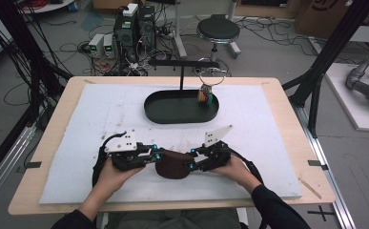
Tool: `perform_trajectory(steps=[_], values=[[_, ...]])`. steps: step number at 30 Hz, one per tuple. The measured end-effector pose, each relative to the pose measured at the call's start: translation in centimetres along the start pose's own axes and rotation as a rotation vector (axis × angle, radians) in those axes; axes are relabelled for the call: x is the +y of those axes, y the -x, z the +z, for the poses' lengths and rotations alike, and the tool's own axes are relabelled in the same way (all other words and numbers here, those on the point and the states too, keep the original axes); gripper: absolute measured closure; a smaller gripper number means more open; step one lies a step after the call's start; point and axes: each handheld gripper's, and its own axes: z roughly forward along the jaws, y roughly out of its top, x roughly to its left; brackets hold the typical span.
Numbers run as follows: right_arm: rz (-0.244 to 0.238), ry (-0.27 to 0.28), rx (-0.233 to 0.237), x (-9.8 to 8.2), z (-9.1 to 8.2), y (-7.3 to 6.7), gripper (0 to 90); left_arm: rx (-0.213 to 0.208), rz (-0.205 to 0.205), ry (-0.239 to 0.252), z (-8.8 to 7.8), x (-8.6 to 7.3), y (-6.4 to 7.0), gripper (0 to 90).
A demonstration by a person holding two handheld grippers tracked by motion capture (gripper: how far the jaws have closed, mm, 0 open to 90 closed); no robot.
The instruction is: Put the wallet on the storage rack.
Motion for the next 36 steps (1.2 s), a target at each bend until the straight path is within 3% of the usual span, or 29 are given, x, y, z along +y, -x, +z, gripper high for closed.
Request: perform_trajectory(steps=[7,12,18,22,26,32,36], values=[[-0.014,0.005,0.025,0.0,-0.3,-0.1,66.3,0.002,-0.028,-0.001,-0.1,-0.1,-0.1,79.1],[-0.036,0.017,0.013,0.1,-0.7,-0.1,68.2,-0.005,-0.082,0.004,0.2,0.1,-0.3,62.9],[-0.053,0.042,0.017,0.3,-1.4,-0.4,68.4,-0.024,-0.103,0.025,0.2,0.2,-0.6,42.3],[-0.062,0.072,0.011,0.5,-2.5,-0.4,68.5,-0.049,-0.114,0.029,0.2,0.1,-0.9,34.1],[-0.067,0.097,0.017,0.7,-3.5,-0.5,68.5,-0.094,-0.137,0.008,0.8,-0.1,-1.0,31.4],[-0.093,0.107,0.041,0.9,-4.2,-0.8,68.5,-0.149,-0.124,-0.013,2.0,0.2,-0.5,30.3],[-0.094,0.108,0.055,1.0,-4.3,-1.0,68.5,-0.174,-0.118,-0.034,2.6,0.1,-0.3,37.7]])
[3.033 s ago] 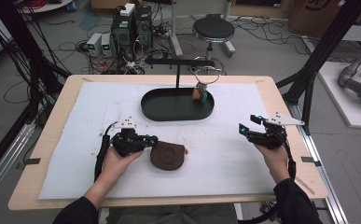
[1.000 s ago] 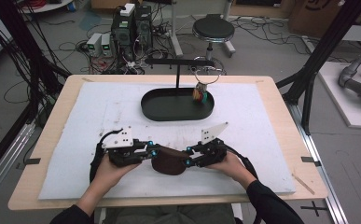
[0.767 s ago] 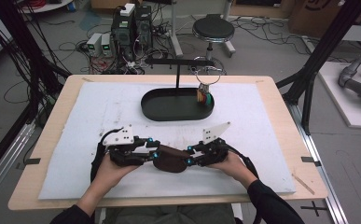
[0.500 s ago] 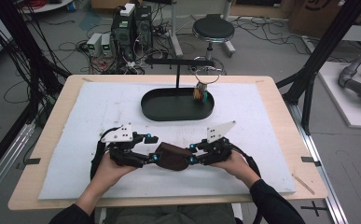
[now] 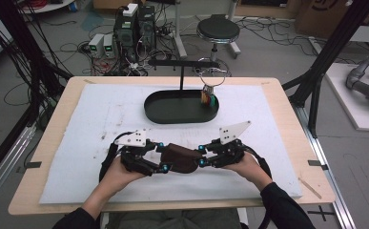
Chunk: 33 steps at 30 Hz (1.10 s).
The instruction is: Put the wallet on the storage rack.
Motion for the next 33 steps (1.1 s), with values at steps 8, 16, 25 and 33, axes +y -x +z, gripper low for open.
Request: perform_trajectory(steps=[8,16,25,33], values=[[-0.013,-0.013,0.005,0.1,0.2,0.0,68.4,-0.007,0.009,-0.009,0.1,-0.1,0.1,53.2],[-0.016,-0.018,0.009,0.2,0.2,0.0,67.9,-0.02,0.007,-0.002,-0.2,-0.1,0.0,62.0],[0.01,0.031,-0.032,0.2,-0.6,0.2,47.6,-0.014,0.014,0.004,-0.5,0.2,0.0,64.4],[0.052,0.093,-0.151,-0.2,-2.9,1.0,30.7,0.014,0.02,0.02,-1.1,0.6,-0.2,64.5]])
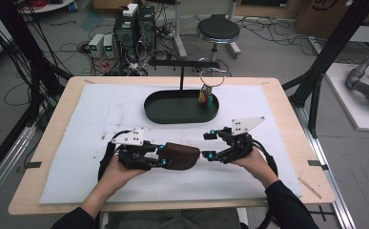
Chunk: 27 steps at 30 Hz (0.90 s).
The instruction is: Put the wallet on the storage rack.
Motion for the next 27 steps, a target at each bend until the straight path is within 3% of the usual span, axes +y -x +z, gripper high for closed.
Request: perform_trajectory(steps=[15,18,27], values=[[0.12,0.101,-0.329,-1.7,-4.9,2.8,28.2,0.1,0.05,0.019,-1.2,2.1,-0.6,64.6],[0.139,0.119,-0.377,-2.0,-5.7,3.1,28.3,0.124,0.059,0.02,-1.4,2.6,-0.9,64.6],[0.164,0.139,-0.42,-2.3,-6.6,3.4,28.3,0.205,0.066,0.064,-1.8,3.7,-2.2,64.6]])
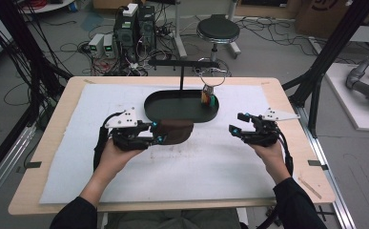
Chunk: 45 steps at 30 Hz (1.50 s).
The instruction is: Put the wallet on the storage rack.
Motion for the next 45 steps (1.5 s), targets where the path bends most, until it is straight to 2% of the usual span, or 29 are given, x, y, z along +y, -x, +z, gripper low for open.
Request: perform_trajectory(steps=[8,14,18,21,25,29,32,36,39,42,45], values=[[0.017,0.006,-0.022,-0.1,-0.3,0.5,28.2,0.101,0.006,0.016,0.8,0.4,-1.5,64.8],[0.019,0.016,-0.037,-0.1,-0.6,0.8,28.2,0.166,-0.013,0.026,1.5,0.5,-2.9,64.9],[0.02,0.025,-0.042,-0.1,-0.8,0.9,28.3,0.206,-0.032,0.053,1.9,0.5,-3.8,64.9],[0.025,0.028,-0.046,-0.1,-0.9,1.0,28.3,0.24,-0.029,0.072,2.2,0.4,-4.4,64.9],[0.032,0.035,-0.051,-0.1,-1.0,1.1,28.3,0.281,-0.046,0.082,2.7,0.1,-5.3,64.9],[0.03,0.037,-0.053,-0.1,-1.0,1.2,28.3,0.302,-0.057,0.077,3.2,0.0,-6.0,64.9],[0.032,0.034,-0.05,-0.1,-0.9,1.2,28.2,0.325,-0.05,0.103,3.7,-0.2,-6.6,64.9],[0.029,0.035,-0.052,-0.1,-0.9,1.2,28.3,0.338,-0.075,0.11,4.2,-0.5,-7.4,64.9],[0.032,0.033,-0.051,-0.2,-0.9,1.2,28.3,0.362,-0.099,0.104,4.7,-0.8,-8.0,64.9],[0.035,0.034,-0.049,-0.2,-0.9,1.2,28.3,0.368,-0.128,0.129,5.2,-0.9,-8.5,65.1],[0.035,0.034,-0.049,-0.2,-0.9,1.3,28.3,0.373,-0.133,0.132,6.0,-1.0,-8.9,65.1]])
